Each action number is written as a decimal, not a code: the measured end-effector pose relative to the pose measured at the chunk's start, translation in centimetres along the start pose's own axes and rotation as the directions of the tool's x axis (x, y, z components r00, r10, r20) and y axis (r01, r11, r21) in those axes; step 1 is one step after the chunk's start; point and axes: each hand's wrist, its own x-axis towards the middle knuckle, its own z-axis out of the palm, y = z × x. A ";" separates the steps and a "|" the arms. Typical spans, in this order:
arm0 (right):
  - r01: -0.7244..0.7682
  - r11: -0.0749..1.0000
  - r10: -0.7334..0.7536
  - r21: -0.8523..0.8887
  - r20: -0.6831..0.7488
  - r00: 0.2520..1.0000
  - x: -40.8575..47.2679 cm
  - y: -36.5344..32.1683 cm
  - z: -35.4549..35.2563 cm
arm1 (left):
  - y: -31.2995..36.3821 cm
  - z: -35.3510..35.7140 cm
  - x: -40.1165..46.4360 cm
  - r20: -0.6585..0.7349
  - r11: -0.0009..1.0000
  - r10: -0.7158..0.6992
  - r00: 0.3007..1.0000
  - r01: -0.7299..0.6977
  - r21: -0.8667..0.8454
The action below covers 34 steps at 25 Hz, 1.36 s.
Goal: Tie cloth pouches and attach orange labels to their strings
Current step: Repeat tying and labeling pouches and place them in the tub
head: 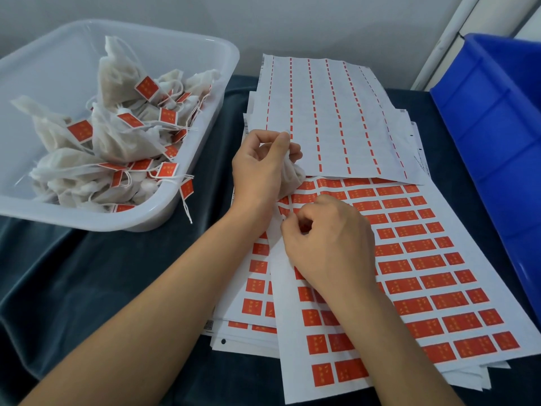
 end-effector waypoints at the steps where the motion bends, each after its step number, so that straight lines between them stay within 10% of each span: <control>1: 0.006 1.000 -0.006 0.000 0.002 1.000 0.0 0.0 0.0 | 0.0 0.0 0.0 -0.001 1.000 0.000 1.000 0.000 0.002; 20: -0.129 0.950 0.155 0.284 -0.071 0.985 1.2 1.8 -0.9 | 0.3 0.1 -0.1 -0.018 1.000 -0.011 1.000 0.012 0.019; 34: -0.293 0.317 0.240 0.902 0.222 0.945 3.3 3.0 -3.6 | 0.7 0.3 -0.1 0.033 0.991 0.071 0.997 -0.075 0.115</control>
